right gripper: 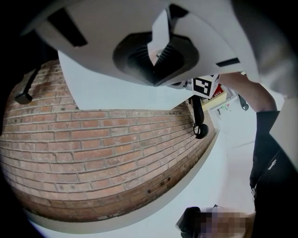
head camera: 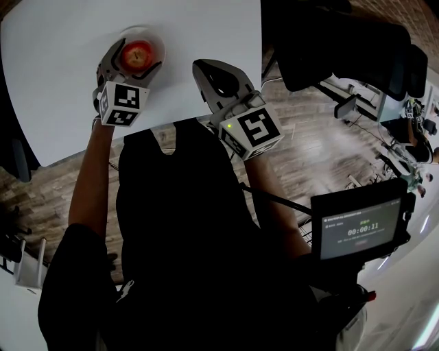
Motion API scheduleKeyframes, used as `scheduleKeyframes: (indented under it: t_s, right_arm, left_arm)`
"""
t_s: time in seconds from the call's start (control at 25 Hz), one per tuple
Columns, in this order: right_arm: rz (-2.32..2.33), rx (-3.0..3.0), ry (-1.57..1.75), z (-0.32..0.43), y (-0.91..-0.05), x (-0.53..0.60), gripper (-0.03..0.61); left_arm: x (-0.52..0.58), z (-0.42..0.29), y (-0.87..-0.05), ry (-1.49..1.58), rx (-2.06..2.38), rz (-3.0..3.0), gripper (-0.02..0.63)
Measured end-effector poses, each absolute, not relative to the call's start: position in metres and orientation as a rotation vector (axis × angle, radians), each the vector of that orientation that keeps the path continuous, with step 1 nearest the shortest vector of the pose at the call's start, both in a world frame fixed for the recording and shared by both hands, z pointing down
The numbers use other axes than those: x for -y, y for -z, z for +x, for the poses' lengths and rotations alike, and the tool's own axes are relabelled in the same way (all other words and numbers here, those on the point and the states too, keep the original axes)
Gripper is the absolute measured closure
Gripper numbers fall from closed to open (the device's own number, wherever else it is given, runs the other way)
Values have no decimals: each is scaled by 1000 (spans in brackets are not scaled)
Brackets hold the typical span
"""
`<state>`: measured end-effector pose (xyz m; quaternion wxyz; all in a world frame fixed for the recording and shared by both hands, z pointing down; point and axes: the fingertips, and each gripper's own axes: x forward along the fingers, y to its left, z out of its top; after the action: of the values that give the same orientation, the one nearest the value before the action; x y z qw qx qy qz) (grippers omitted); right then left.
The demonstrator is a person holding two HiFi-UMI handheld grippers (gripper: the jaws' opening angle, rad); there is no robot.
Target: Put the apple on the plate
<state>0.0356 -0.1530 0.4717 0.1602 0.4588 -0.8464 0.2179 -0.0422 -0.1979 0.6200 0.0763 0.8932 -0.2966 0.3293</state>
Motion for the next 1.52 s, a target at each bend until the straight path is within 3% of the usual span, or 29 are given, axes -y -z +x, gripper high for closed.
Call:
scheduleKeyframes:
  t_s: [1.0,1.24,1.4,1.52]
  right_arm:
    - [1301,2564,-546,34,-419,145,575]
    - [1278,2606,-503,24,-414,152,575]
    - [1260,2631,-480,18,-410,155,575]
    - [1251,2642,-467,15,-410,157,575]
  left_arm:
    - [172,-40,-526,-803,981,2697,155]
    - [175,-50,-514,-772,996,2696,237]
    - [175,-59,-504,-738,1040,2678,344]
    - [172,-66,-500,-713,1059,2661,379]
